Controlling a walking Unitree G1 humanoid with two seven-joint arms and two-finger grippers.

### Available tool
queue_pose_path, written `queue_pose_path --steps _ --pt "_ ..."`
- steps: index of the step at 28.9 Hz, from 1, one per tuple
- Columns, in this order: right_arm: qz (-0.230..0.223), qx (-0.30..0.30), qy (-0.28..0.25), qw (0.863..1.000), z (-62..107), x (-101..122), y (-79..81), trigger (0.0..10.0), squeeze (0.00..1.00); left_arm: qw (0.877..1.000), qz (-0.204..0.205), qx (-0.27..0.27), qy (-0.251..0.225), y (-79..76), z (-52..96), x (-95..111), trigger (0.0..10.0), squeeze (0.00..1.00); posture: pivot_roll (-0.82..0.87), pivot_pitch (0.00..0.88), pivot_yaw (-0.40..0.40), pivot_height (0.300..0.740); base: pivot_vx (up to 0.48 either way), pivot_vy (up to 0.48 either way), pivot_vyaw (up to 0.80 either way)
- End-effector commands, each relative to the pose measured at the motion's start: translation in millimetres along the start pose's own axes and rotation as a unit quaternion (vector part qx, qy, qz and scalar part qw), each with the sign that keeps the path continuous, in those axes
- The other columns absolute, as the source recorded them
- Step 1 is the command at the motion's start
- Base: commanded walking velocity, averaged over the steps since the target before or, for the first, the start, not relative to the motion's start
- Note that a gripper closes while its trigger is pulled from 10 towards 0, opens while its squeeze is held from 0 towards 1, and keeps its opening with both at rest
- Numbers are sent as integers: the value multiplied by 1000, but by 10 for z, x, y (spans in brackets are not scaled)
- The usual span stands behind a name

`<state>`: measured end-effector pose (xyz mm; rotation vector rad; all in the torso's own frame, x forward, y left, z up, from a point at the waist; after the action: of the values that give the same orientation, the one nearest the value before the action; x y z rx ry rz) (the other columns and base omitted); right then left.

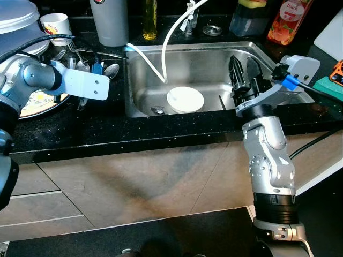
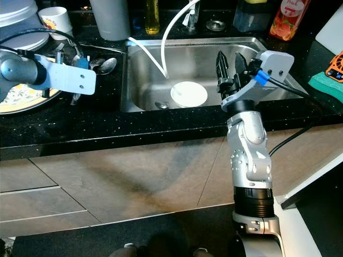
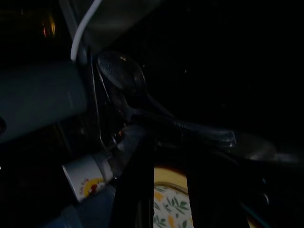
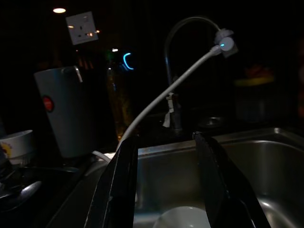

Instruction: Kitchen organization

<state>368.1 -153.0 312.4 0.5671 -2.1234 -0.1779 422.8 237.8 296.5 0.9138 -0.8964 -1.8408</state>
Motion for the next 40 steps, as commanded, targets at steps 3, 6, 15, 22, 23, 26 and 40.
queue_pose_path --steps 3,6,15,22,23,26,40 --pt "-1 -1 0 1000 5 2 -10 10000 0 999 -3 -30 18 -169 81 -146 10000 0 175 107 5 740 0 0 0" --pt "-1 0 -1 1000 -5 -1 -5 10000 0 999 2 -39 27 -236 86 -190 10000 0 176 99 3 740 0 0 0" --pt "-1 2 -5 1000 -13 15 1 10000 0 998 39 -47 34 -382 -49 -182 10000 0 171 90 3 740 0 0 0" --pt "-1 2 -5 1000 -8 16 4 10000 0 996 49 -40 60 -432 -208 -167 10000 0 171 87 1 740 0 0 0" --pt "-1 2 -5 1000 -8 16 4 10000 0 996 49 -40 60 -432 -208 -167 10000 0 171 87 1 740 0 0 0" --pt "-1 3 -5 1000 -11 18 6 10000 0 996 70 -35 50 -457 -327 -59 10000 0 169 87 2 740 0 0 0" --pt "2 0 -4 1000 -1 30 -14 10000 0 996 47 47 54 -141 -339 -13 0 0 161 98 -3 740 0 0 0"
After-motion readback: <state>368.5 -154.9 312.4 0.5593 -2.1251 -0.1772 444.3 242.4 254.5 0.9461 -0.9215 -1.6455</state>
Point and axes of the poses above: a point about 5 cm out from each wrist's last joint towards the gripper, its own z axis pointing back from the gripper into the wrist, its own x axis along the axis of the wrist's last joint, y = z × x, the point moved 5 cm from there along -z, pointing out of the wrist towards the gripper, and after that the axes turned 12 degrees about -z, right-handed, at the moved point
